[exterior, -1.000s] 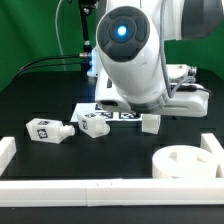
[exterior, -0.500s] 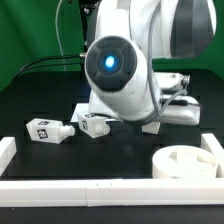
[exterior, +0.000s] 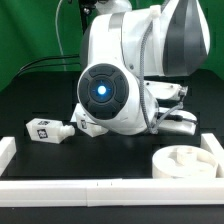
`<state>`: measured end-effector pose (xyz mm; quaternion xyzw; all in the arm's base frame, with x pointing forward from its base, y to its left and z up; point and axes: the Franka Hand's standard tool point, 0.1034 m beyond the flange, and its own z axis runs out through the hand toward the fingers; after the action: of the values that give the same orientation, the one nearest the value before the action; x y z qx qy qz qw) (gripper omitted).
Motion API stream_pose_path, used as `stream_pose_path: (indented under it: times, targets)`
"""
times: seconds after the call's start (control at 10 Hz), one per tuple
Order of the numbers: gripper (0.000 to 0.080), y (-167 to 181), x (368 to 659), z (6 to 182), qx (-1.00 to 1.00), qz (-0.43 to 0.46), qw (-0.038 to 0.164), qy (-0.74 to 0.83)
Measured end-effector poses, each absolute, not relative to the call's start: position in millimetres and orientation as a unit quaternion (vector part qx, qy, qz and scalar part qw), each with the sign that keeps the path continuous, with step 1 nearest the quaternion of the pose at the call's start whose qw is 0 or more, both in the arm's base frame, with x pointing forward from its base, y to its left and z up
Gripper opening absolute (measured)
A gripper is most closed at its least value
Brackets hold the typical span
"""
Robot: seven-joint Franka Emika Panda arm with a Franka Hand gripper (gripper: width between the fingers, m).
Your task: Assemble stool
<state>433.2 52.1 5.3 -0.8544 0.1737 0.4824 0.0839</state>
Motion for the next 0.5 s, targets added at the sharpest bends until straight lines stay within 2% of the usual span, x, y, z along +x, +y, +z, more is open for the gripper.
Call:
stream_pose_path:
  times: [0.1,0.2,0.3,0.5]
  targets:
    - [0.0401,52,433,5.2,-0.854,0.482,0.084,0.174]
    - [0.0401,52,434,5.4,-0.855,0.481,0.084,0.174]
    - [0.0321,54,436,8.8,-0.859,0.475,0.083,0.172]
    - [0.0321,61,449,38.2,-0.869,0.459,0.088,0.161]
